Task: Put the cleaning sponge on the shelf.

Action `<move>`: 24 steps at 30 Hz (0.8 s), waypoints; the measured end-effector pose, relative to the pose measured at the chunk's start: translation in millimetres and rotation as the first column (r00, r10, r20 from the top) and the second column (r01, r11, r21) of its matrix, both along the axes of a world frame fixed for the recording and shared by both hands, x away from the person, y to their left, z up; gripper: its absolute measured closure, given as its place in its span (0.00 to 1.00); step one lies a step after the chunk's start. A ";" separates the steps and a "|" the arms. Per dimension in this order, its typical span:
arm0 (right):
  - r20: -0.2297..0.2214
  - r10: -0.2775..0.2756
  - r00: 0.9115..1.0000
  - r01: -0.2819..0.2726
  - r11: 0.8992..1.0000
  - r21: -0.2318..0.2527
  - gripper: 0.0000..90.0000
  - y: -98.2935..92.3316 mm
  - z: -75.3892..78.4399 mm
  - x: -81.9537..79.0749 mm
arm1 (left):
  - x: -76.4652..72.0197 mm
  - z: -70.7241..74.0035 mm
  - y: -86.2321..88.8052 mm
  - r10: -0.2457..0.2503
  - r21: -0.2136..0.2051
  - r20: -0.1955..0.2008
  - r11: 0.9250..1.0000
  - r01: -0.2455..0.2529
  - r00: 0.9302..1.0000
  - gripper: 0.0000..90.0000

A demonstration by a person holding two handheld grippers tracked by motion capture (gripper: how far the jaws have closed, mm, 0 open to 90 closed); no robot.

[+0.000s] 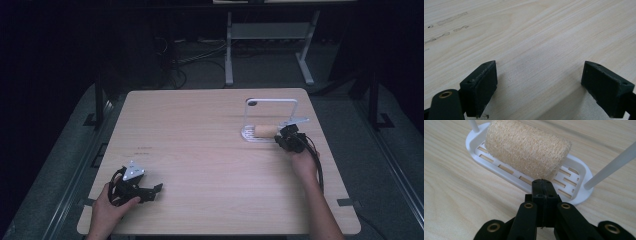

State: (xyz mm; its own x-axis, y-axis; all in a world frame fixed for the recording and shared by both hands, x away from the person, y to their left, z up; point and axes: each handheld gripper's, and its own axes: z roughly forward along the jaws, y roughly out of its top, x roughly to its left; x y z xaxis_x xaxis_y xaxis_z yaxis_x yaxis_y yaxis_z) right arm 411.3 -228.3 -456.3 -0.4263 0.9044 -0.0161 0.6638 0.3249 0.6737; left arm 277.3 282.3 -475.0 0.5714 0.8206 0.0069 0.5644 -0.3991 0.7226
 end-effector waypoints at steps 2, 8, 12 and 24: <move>0.001 0.000 1.000 0.000 1.000 0.000 1.00 0.0 0.5 -1.0 | 0.0 0.0 0.0 0.000 0.000 0.000 1.000 0.000 1.000 0.14; 0.001 0.018 1.000 -0.018 1.000 0.014 1.00 -0.2 2.3 -6.3 | 0.1 0.0 0.0 0.000 0.000 0.000 1.000 0.000 1.000 0.14; 0.005 0.031 1.000 -0.031 0.999 0.009 0.99 0.6 2.4 -11.2 | 0.1 0.0 0.0 0.000 0.000 0.001 1.000 0.000 1.000 0.14; -0.008 0.068 0.998 -0.068 0.997 0.030 0.69 7.6 9.2 -26.8 | 0.1 0.1 0.2 -0.002 0.002 -0.001 1.000 0.002 1.000 0.14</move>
State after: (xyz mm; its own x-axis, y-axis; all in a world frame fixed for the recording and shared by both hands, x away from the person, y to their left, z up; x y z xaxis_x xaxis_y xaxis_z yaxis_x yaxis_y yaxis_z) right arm 384.5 -220.7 -447.0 -0.4869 0.8733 0.0145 0.6466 0.3493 0.6782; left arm 277.4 282.6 -474.9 0.5729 0.8196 0.0086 0.5641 -0.4018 0.7213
